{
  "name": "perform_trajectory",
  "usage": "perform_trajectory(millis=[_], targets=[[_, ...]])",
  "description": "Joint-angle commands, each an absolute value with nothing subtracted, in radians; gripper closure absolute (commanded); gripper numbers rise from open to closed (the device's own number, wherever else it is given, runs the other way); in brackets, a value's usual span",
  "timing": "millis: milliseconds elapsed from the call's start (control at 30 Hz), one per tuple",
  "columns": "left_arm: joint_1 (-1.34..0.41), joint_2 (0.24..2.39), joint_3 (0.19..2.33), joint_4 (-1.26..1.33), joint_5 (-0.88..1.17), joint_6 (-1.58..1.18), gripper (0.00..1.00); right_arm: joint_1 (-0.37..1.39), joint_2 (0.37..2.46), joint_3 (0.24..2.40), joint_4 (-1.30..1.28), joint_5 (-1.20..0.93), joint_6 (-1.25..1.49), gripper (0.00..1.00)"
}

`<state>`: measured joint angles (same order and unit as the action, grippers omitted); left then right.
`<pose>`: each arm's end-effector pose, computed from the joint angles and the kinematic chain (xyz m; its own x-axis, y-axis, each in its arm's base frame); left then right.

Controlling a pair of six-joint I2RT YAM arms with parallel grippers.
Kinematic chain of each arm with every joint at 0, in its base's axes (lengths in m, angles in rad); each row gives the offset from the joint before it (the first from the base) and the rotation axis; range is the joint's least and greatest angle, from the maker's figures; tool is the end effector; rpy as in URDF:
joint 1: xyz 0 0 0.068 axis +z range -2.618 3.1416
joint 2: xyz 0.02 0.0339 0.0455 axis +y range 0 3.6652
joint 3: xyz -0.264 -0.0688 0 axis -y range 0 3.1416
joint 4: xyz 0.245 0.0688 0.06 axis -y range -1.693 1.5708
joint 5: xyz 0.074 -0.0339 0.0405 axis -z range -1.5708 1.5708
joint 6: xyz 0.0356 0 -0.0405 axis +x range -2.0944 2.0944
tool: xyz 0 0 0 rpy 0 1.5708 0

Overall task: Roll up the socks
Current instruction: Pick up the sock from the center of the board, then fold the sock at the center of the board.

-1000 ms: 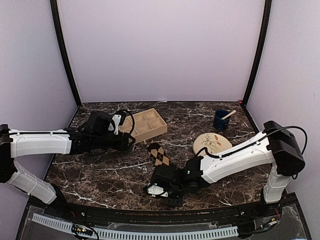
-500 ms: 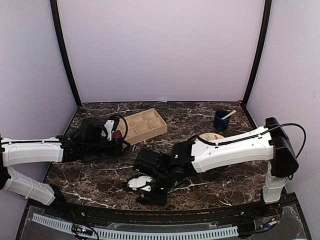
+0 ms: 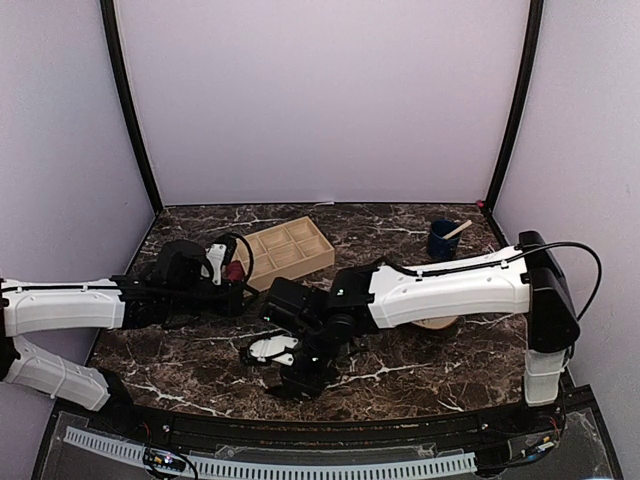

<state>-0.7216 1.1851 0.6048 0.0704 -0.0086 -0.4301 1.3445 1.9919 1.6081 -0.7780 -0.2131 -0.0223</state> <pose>0.1910 -0.1676 0.2205 -0.6061 -0.0220 -0.7951 0.4425 0.8213 -0.3601 0.0871 0.4118 0.2185 -0.1842 -0.8970 -0.4019 -0.9757 0.1174 0.1851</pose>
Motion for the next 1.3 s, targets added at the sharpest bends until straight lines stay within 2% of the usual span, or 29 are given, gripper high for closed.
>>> perform_trajectory(millis=[0,600,1267], targets=[[-0.716,1.229,0.632,0.087,-0.006,-0.413,0.52,1.280,1.929,1.629,-0.752,-0.234,-0.041,1.00],[-0.715,1.374,0.751,0.074,0.005,-0.384,0.52,1.039,1.866,1.610,-0.752,-0.216,-0.159,1.00],[-0.729,1.455,0.824,0.069,0.037,-0.387,0.52,0.917,1.871,1.534,-0.682,-0.144,-0.212,1.00]])
